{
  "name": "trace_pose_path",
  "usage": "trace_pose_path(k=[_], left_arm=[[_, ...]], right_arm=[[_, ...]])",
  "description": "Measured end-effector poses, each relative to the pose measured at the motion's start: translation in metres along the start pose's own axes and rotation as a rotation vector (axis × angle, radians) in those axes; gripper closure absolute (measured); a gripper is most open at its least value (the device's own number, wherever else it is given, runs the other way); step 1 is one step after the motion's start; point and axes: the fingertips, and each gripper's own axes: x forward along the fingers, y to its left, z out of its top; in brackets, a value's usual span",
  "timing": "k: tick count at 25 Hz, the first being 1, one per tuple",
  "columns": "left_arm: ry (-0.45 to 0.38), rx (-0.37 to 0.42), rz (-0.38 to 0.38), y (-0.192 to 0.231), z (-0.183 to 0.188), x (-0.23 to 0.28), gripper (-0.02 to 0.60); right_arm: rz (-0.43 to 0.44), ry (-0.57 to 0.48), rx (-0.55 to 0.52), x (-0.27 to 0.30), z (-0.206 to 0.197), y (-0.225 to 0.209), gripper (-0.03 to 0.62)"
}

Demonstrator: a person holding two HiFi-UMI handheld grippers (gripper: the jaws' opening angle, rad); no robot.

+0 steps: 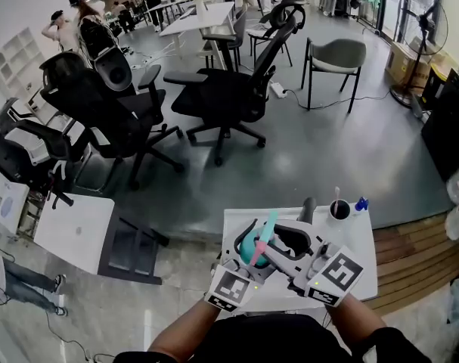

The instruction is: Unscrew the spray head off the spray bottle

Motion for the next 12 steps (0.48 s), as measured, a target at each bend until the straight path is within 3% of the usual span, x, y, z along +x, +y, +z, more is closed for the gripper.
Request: trace_pose_path(k=[6,12], left_arm=[[-0.063,0.055,-0.161,-0.02,0.006,-0.008,0.15],[-0.195,-0.039,-0.492,-0.058,0.034,-0.027,0.15]], right_arm=[[0.146,0.004,-0.024,-0.007,0.005,0.013,0.454],[0.402,0.016,-0.032,-0.019,0.014,0.04,0.456]])
